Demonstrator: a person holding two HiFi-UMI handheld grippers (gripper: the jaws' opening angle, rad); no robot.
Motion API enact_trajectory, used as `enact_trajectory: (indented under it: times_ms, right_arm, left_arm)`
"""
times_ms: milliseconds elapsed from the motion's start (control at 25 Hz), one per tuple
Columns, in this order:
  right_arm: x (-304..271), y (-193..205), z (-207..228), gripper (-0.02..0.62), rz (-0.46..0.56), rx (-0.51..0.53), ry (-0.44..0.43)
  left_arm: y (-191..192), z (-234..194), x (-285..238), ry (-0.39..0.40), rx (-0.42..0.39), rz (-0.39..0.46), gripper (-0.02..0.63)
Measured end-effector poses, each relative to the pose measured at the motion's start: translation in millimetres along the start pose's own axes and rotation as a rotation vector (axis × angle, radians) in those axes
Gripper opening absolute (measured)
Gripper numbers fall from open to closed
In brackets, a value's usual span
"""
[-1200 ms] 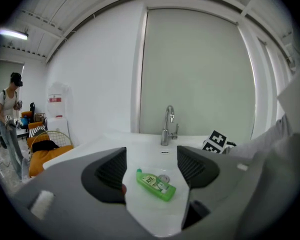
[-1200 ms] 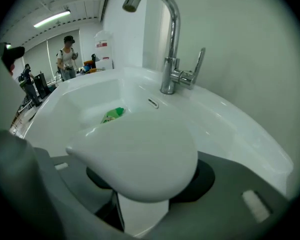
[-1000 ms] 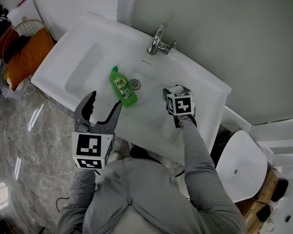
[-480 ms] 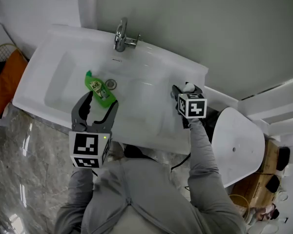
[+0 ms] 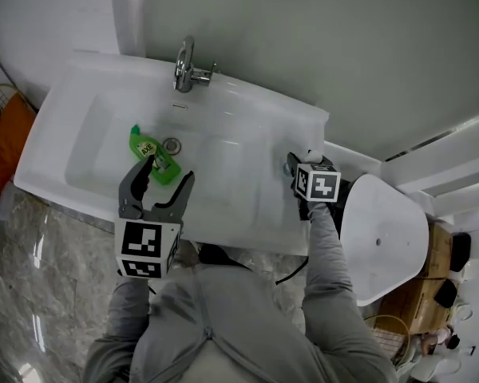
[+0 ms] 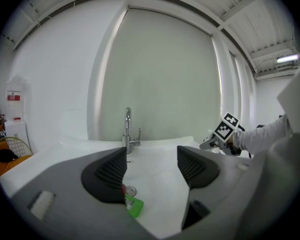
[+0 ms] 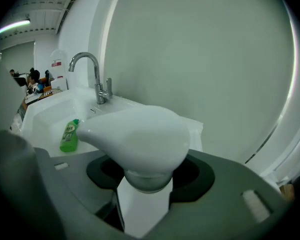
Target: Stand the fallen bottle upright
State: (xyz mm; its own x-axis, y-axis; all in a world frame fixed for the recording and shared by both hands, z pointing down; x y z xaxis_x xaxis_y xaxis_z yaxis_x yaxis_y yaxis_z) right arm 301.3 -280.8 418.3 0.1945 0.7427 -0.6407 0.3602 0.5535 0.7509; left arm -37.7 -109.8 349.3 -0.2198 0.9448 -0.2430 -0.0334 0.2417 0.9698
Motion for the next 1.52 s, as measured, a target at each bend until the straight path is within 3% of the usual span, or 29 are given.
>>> enact_trajectory:
  times_ms: [600, 880, 1520]
  right_arm:
    - [-6, 13, 13, 0.245, -0.023, -0.088, 0.0]
    - [-7, 20, 21, 0.247, 0.028, -0.163, -0.026]
    - [15, 27, 21, 0.252, 0.087, -0.225, -0.055]
  left_arm:
    - [3, -1, -6, 0.017, -0.009, -0.022, 0.354]
    - [2, 4, -9, 0.025, -0.018, -0.028, 0.354]
    - [0, 12, -8, 0.018, -0.024, -0.035, 0.354]
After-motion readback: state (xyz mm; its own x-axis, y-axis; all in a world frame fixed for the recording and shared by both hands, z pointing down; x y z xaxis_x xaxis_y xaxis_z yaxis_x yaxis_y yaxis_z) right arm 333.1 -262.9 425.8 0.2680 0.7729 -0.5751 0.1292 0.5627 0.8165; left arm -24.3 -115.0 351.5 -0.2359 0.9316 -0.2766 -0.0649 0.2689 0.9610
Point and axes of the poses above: the fingertips, and each gripper's own axes: x backward along the fingers, z to its right, y out of its underside, the point moved 7 cm from there along x, backward along the fingers, and after that the axes turned 1 degree about z, right-handed, at the moved point
